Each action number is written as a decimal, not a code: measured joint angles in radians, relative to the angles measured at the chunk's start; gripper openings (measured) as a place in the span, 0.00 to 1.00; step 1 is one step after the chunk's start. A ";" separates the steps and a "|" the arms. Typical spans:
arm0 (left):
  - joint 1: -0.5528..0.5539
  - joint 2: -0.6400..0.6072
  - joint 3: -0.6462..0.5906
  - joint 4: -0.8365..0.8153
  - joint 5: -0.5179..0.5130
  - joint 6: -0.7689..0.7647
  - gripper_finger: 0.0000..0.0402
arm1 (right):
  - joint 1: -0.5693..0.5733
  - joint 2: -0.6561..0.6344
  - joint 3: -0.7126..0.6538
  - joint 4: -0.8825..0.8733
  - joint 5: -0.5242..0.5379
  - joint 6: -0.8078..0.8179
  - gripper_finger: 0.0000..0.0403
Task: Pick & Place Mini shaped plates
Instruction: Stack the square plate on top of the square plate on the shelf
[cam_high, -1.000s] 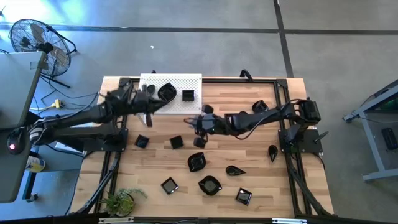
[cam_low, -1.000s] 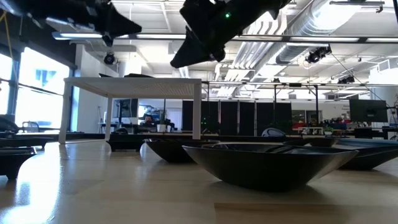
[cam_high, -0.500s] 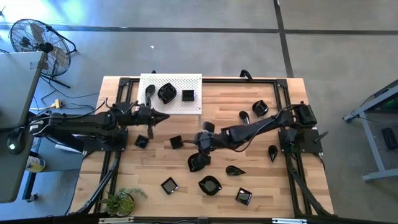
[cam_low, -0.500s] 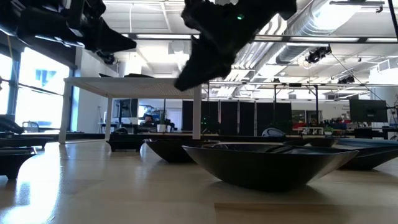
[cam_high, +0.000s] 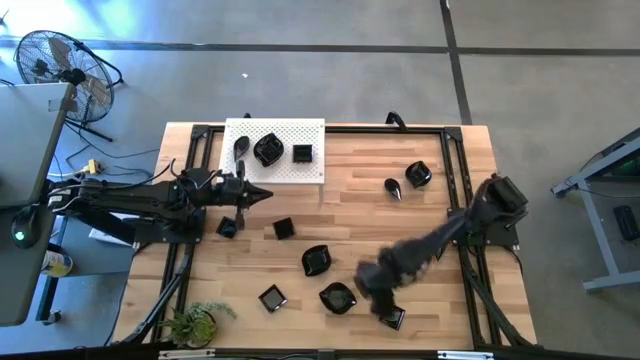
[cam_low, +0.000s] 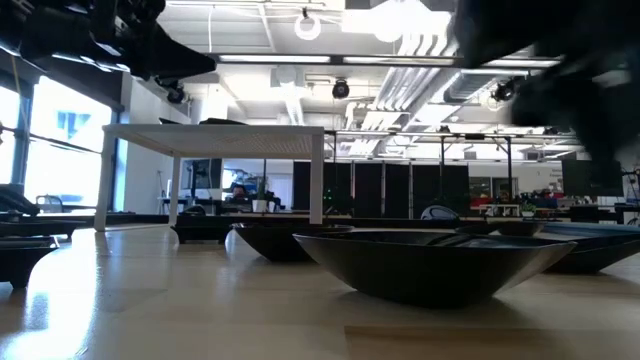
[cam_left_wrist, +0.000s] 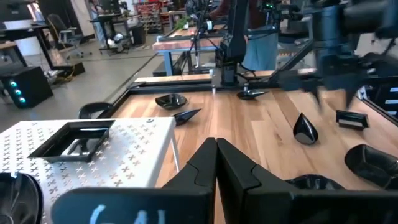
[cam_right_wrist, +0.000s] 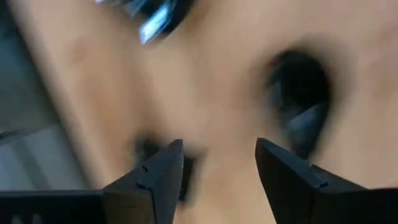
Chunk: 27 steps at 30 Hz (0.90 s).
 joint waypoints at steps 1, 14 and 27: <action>0.000 0.000 0.000 0.000 0.001 0.000 0.00 | 0.032 0.000 0.000 0.001 -0.024 0.047 0.48; 0.000 0.000 0.000 0.025 0.005 0.000 0.00 | 0.175 0.000 -0.130 0.141 0.054 0.413 0.43; 0.002 0.000 0.000 0.037 0.003 0.012 0.00 | 0.180 -0.001 -0.252 0.307 0.028 0.431 0.19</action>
